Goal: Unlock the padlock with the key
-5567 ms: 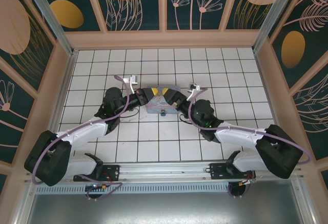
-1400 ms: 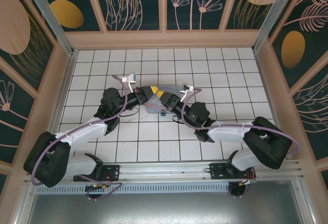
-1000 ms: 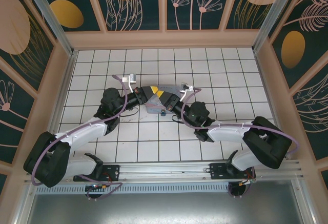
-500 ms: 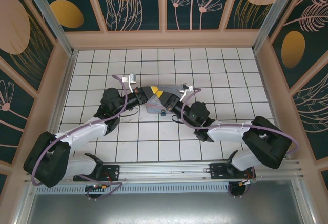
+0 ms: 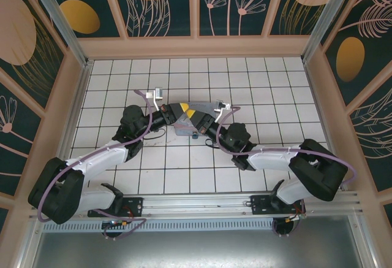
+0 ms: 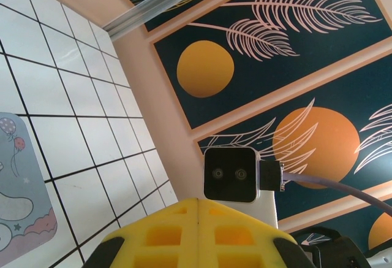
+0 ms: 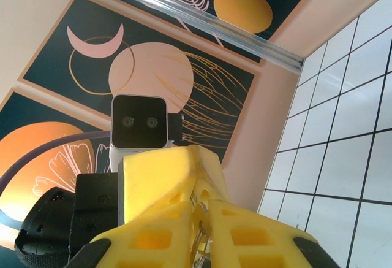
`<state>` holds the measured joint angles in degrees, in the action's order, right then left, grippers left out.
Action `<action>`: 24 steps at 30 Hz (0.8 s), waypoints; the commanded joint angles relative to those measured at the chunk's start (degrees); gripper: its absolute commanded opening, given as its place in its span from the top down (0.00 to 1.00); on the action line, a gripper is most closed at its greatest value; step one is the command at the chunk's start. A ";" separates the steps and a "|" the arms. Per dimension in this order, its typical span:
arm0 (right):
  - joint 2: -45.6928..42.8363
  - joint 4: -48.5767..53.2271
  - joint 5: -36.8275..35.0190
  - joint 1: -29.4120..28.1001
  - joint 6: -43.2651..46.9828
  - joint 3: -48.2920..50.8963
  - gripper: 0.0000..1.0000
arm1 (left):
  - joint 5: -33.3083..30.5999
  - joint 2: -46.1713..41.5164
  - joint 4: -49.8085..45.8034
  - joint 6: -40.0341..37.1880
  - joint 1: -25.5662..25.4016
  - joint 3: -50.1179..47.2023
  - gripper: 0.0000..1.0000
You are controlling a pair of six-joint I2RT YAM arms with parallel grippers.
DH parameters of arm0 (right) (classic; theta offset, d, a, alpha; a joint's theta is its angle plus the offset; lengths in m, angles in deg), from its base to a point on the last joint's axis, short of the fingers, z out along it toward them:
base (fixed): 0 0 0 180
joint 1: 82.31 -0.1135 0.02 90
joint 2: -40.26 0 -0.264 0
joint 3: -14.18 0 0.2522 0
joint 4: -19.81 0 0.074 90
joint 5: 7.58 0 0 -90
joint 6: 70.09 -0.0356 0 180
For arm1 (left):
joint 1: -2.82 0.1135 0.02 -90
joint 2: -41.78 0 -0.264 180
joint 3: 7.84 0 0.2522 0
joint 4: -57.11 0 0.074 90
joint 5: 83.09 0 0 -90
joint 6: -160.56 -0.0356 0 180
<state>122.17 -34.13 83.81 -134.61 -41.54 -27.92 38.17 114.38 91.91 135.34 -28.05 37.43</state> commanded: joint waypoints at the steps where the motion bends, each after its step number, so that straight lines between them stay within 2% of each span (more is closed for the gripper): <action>1: 0.27 -3.84 -0.05 -0.43 -0.51 0.72 0.99 | 0.17 -0.27 2.90 0.21 0.09 -0.04 1.00; 24: -2.90 -2.25 -3.35 0.96 -1.12 2.67 1.00 | -1.96 -1.93 3.39 1.12 0.10 -2.75 1.00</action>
<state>121.01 -34.24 83.57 -134.54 -42.08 -25.93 37.95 113.92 92.93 135.95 -28.49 35.49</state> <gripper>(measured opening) 0.050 0.067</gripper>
